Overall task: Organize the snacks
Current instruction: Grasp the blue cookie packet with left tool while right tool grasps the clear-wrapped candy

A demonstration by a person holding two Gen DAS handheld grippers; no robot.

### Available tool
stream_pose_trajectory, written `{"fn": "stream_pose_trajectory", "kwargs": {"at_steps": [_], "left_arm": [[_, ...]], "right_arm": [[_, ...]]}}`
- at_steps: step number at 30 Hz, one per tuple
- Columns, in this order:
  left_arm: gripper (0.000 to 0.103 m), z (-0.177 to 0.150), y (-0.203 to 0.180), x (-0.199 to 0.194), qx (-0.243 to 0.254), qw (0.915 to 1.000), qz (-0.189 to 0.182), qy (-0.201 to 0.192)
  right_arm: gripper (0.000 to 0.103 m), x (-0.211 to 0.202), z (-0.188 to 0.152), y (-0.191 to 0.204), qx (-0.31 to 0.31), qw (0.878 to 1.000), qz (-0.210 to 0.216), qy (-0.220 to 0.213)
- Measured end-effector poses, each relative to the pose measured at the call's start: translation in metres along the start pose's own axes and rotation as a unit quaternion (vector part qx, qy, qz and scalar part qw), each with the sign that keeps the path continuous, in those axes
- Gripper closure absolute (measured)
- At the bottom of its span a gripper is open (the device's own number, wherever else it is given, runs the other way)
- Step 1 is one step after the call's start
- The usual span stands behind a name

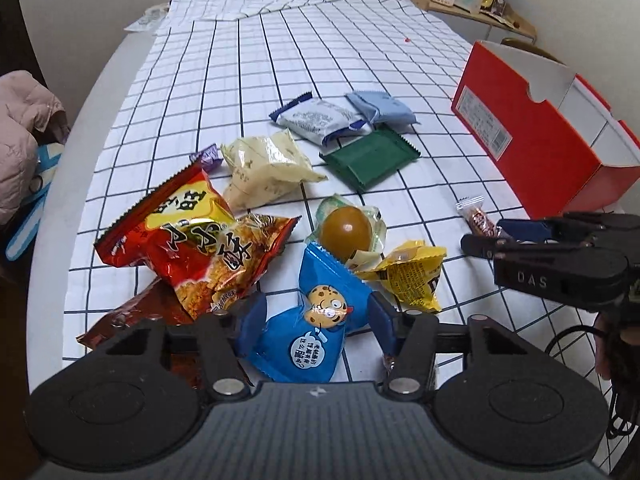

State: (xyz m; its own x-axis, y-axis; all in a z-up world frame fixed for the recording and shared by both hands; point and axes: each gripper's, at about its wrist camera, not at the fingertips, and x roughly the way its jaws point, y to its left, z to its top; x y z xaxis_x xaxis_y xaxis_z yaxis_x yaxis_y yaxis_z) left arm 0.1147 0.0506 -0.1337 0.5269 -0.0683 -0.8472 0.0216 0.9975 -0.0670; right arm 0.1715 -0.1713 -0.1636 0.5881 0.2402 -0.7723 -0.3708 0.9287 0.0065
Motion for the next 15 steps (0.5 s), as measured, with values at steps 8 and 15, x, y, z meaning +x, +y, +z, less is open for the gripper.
{"fn": "stream_pose_trajectory", "kwargs": {"at_steps": [8,15], "left_arm": [[0.069,0.0004,-0.0022,0.0025,0.010,0.9998,-0.015,0.003],[0.076,0.0012,-0.0044,0.0022,0.009,0.9998,-0.015,0.004]], "right_arm": [[0.083,0.0046,0.0012,0.0018,-0.009,1.000,-0.005,-0.007],[0.085,0.0020,-0.0001,0.0040,-0.005,1.000,-0.001,-0.010]]}}
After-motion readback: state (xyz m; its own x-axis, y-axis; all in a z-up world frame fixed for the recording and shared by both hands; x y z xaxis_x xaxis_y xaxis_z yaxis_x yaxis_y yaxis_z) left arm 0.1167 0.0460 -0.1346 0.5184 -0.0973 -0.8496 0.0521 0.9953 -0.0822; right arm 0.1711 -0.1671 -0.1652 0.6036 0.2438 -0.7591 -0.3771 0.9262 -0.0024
